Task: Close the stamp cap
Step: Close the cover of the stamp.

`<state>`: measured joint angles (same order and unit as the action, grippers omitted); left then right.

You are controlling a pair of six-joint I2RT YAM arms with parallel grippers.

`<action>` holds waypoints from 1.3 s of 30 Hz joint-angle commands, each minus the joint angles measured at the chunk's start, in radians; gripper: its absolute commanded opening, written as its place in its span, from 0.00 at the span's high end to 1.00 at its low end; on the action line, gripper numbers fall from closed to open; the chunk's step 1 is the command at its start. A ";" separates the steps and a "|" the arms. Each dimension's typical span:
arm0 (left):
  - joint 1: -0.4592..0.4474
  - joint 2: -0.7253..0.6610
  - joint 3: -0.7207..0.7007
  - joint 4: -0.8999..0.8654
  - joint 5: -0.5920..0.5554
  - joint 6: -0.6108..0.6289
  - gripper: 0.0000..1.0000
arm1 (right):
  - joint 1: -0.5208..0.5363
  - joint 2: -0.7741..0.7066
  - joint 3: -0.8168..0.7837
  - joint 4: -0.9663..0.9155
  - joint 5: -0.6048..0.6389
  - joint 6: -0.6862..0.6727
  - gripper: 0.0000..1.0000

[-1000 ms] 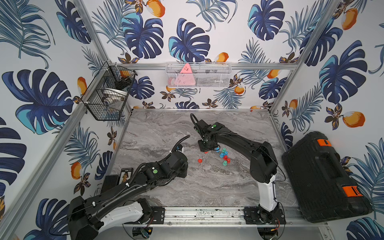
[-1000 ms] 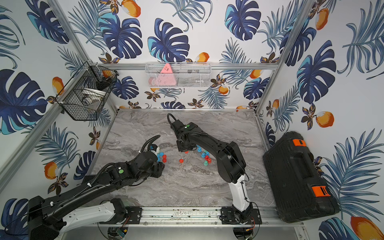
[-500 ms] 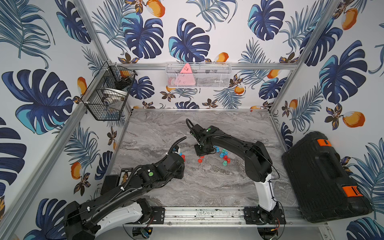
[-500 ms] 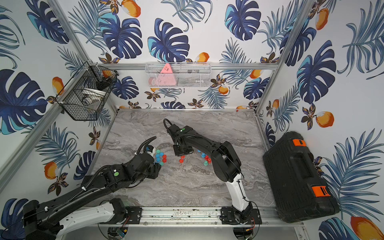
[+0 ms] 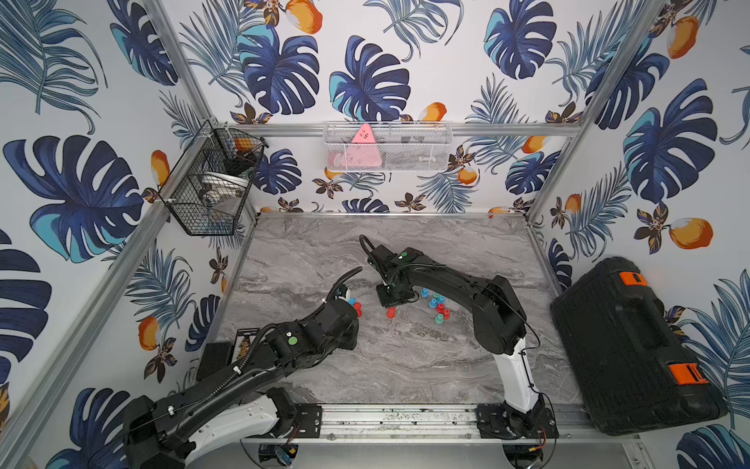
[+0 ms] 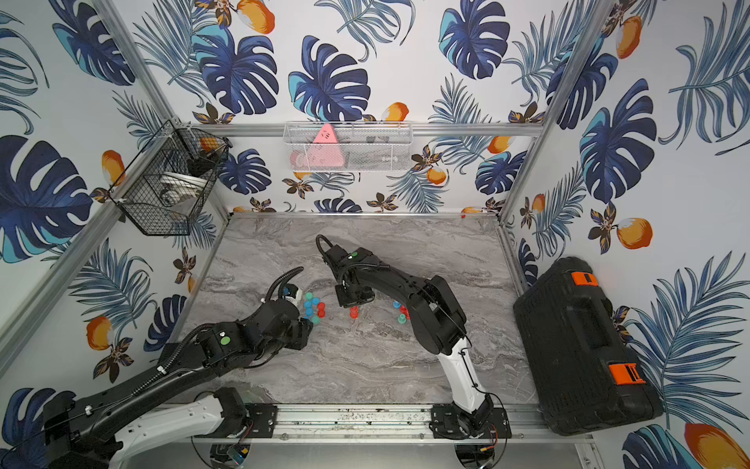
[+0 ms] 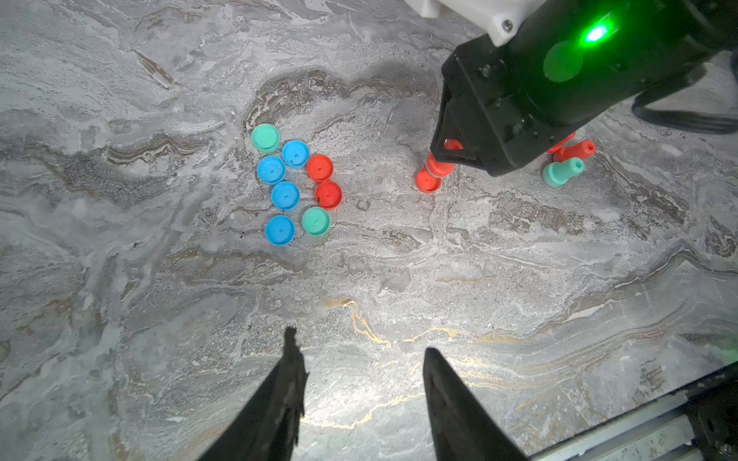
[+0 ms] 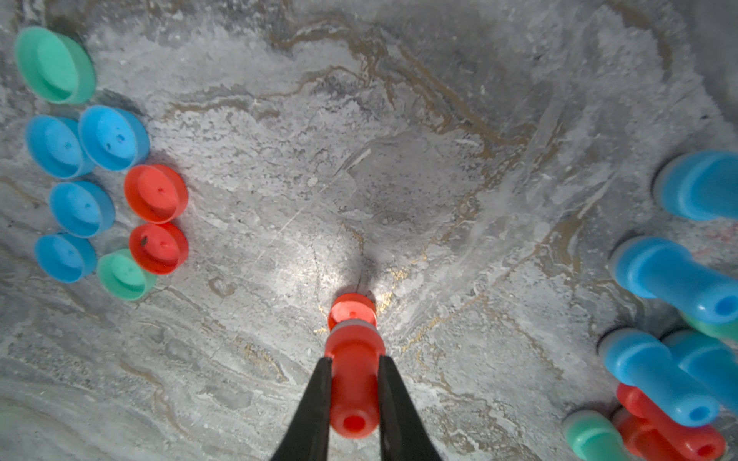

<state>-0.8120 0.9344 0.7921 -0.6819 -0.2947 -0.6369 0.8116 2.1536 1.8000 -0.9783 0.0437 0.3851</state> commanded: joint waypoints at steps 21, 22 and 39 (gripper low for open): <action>0.010 -0.009 -0.011 -0.010 -0.017 -0.020 0.47 | 0.015 0.014 -0.026 0.032 0.019 0.029 0.86; 0.010 -0.011 -0.011 -0.008 -0.017 -0.020 0.47 | 0.015 0.014 -0.026 0.032 0.022 0.030 0.86; 0.013 -0.012 -0.011 -0.008 -0.018 -0.019 0.48 | 0.016 0.041 -0.026 0.040 0.024 0.029 0.87</action>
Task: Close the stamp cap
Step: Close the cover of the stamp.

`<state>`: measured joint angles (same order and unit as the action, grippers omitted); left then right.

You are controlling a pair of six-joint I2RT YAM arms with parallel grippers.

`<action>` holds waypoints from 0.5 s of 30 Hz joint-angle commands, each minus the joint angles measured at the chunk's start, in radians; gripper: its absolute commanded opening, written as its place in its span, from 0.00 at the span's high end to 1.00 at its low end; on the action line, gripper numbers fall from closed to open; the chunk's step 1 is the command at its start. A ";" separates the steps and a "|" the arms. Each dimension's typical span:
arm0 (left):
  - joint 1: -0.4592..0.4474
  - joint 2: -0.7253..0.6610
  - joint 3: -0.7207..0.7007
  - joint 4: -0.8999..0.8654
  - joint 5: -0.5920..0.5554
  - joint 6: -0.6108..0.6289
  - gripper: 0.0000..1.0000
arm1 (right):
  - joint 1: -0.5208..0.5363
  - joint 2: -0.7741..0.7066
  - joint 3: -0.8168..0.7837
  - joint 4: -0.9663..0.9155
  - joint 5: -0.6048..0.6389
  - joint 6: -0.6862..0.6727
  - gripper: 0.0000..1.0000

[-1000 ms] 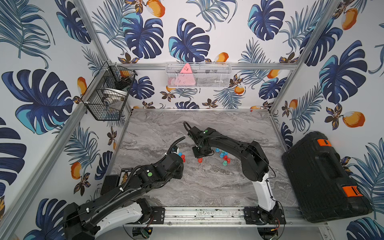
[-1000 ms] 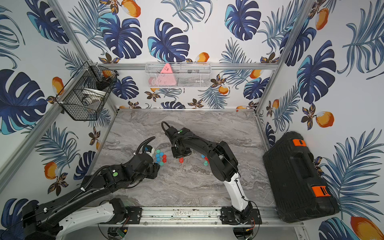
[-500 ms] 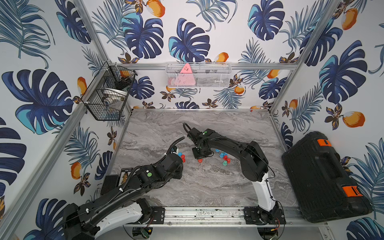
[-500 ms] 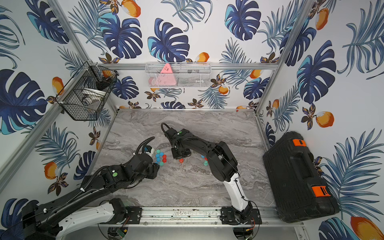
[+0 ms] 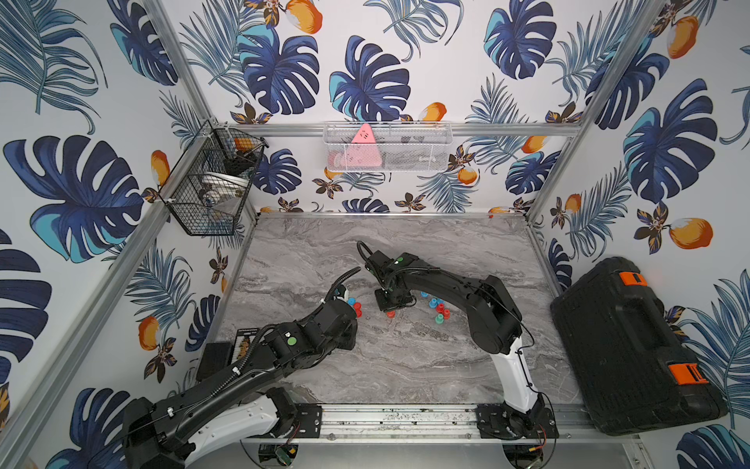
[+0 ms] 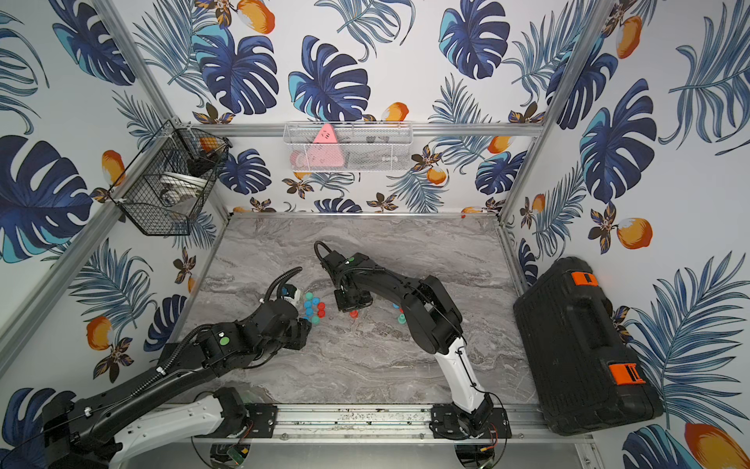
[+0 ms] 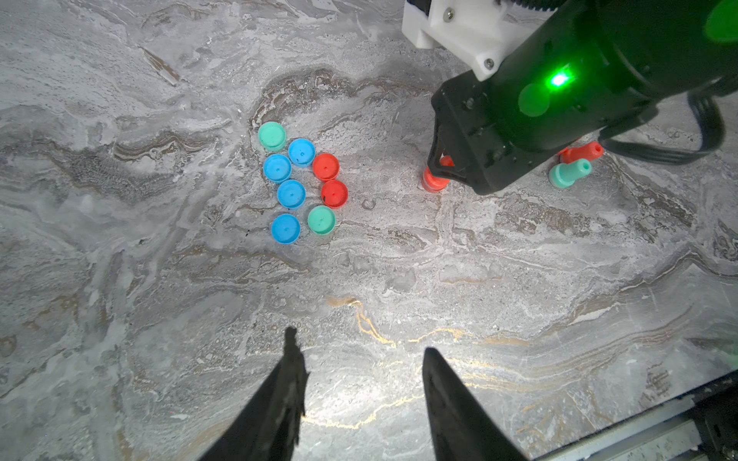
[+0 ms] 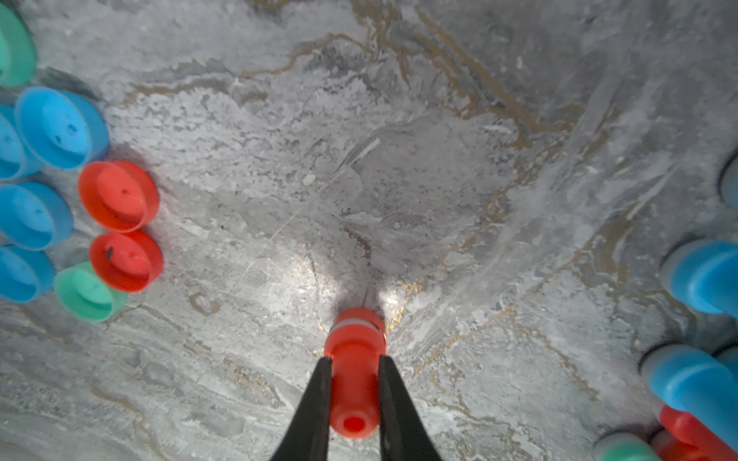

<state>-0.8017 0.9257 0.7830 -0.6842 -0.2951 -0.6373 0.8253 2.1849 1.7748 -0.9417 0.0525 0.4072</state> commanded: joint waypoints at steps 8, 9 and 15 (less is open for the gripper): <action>0.004 -0.004 -0.004 -0.004 -0.016 -0.019 0.48 | 0.002 -0.008 -0.030 0.009 0.023 0.016 0.87; 0.004 -0.003 -0.003 -0.002 -0.014 -0.020 0.48 | 0.001 -0.011 -0.033 0.007 0.026 0.017 0.87; 0.004 0.004 -0.008 0.007 -0.007 -0.025 0.48 | 0.002 -0.029 -0.042 0.002 0.032 0.017 0.87</action>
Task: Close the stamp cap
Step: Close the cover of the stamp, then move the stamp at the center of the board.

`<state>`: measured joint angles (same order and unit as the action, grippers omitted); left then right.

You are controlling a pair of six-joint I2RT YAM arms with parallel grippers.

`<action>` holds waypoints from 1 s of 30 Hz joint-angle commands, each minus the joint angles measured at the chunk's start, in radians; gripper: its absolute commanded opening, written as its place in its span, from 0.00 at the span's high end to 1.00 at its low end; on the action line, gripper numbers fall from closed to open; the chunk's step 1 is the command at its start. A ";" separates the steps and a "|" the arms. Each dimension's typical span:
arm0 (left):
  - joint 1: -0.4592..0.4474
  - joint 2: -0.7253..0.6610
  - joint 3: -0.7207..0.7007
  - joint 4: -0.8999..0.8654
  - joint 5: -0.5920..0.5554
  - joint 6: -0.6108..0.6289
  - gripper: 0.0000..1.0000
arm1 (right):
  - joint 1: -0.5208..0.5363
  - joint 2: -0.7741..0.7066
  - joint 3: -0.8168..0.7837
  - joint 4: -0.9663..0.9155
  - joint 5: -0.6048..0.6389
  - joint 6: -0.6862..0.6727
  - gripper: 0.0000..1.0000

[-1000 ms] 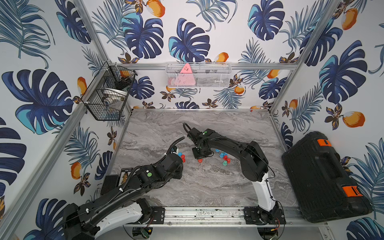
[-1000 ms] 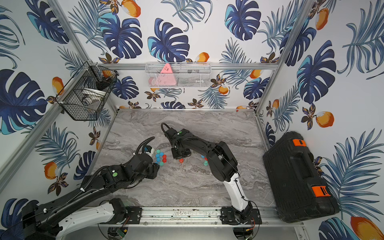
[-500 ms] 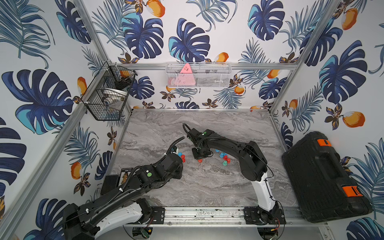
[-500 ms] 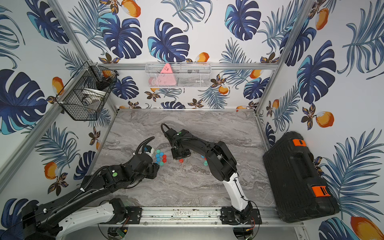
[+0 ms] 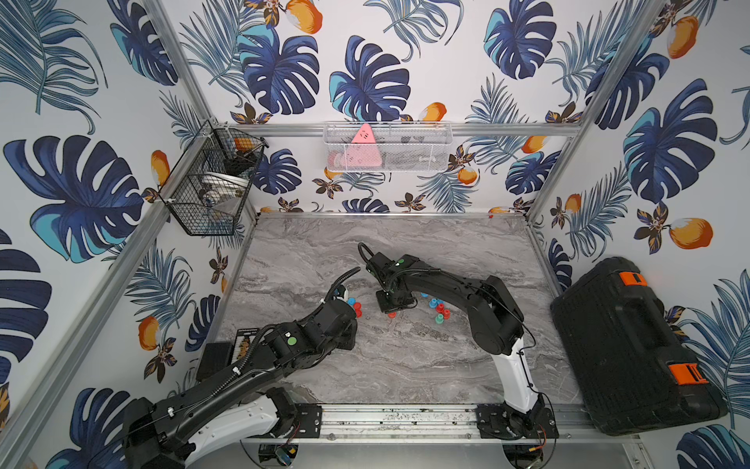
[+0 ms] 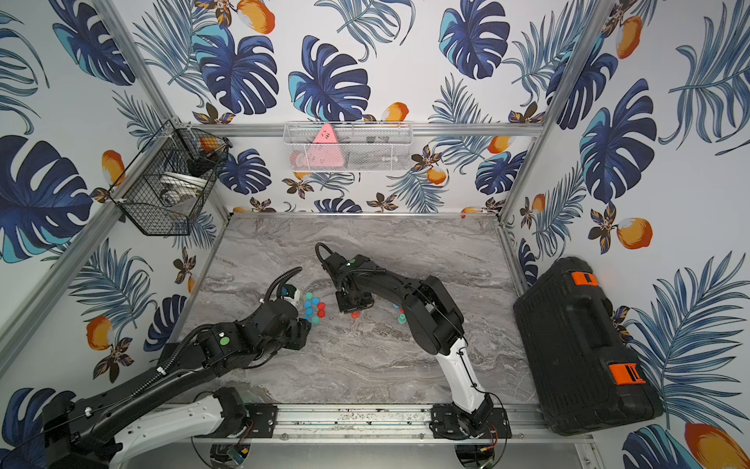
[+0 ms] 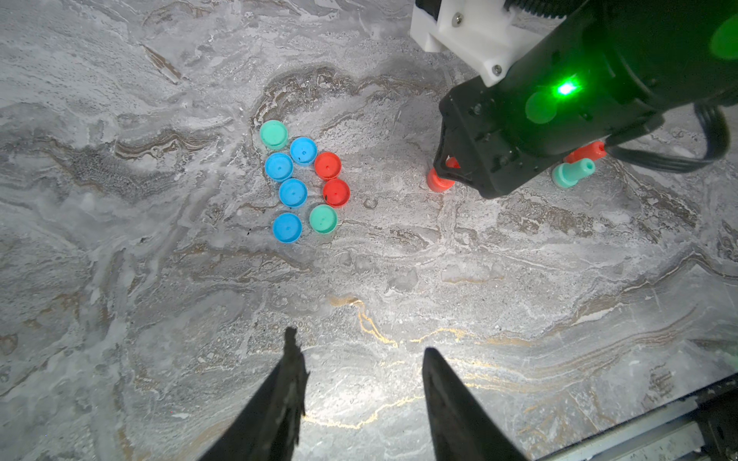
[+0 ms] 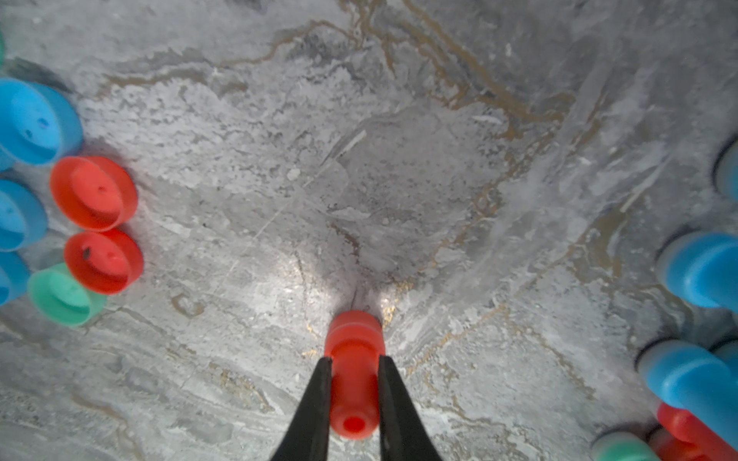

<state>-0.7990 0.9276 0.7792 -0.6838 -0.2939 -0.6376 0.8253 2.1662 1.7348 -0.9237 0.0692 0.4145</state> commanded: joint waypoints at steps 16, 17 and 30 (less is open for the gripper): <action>0.001 -0.007 0.014 -0.014 -0.013 -0.016 0.48 | -0.009 0.083 0.021 0.003 0.016 0.005 0.86; 0.001 -0.007 0.014 -0.012 -0.013 -0.017 0.48 | -0.011 0.090 0.028 0.002 0.016 0.002 0.86; 0.003 0.014 0.056 -0.005 -0.032 0.012 0.48 | -0.132 0.210 0.198 -0.008 -0.006 -0.053 0.87</action>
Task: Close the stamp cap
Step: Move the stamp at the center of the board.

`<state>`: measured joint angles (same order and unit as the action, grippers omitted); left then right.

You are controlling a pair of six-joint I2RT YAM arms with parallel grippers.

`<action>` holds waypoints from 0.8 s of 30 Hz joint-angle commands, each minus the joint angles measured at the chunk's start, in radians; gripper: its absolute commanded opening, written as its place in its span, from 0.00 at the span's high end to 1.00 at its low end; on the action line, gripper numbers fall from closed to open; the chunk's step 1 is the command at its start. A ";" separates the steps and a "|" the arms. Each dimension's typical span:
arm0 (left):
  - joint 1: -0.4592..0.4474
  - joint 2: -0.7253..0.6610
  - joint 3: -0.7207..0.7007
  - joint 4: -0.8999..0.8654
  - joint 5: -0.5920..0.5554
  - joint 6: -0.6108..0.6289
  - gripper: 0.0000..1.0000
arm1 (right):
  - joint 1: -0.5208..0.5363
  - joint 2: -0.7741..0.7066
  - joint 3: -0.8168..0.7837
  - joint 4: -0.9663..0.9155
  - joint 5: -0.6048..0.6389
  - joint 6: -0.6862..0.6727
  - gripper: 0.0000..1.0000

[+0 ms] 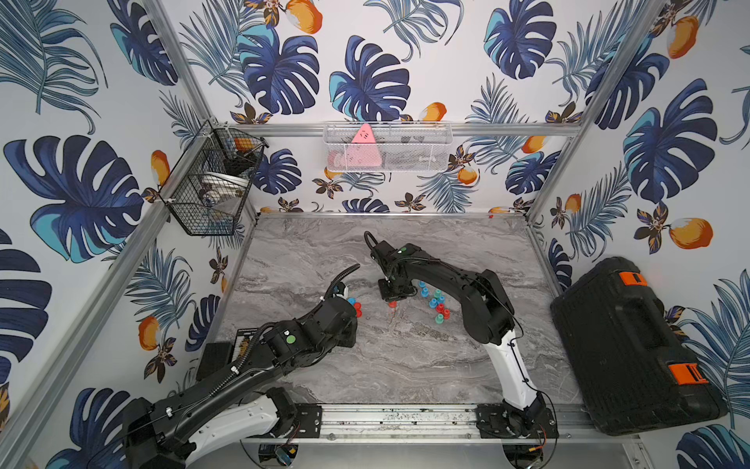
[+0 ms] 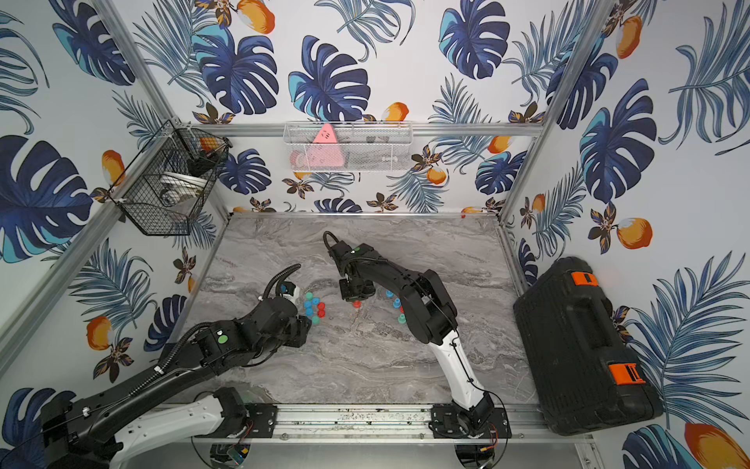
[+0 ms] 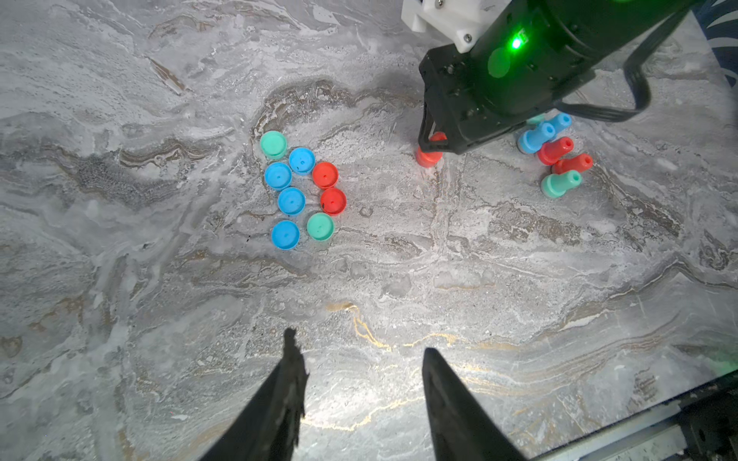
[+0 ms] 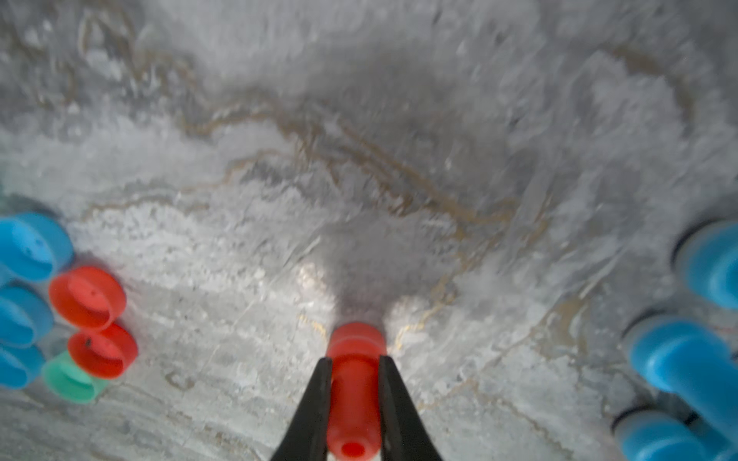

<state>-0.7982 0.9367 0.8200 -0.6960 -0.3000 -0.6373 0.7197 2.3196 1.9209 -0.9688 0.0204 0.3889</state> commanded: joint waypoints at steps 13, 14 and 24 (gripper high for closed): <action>0.020 0.116 0.042 0.091 0.000 0.034 0.48 | -0.156 0.337 0.506 -0.091 0.014 -0.056 0.85; 0.023 0.124 0.042 0.101 0.006 0.034 0.48 | -0.164 0.360 0.551 -0.102 0.016 -0.056 0.85; 0.066 0.181 0.030 0.162 0.072 0.048 0.48 | -0.212 0.426 0.684 -0.064 0.051 -0.031 0.81</action>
<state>-0.7425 1.1091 0.8520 -0.5724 -0.2527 -0.6025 0.5117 2.7132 2.6026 -0.9249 0.0189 0.3489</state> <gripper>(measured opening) 0.521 0.209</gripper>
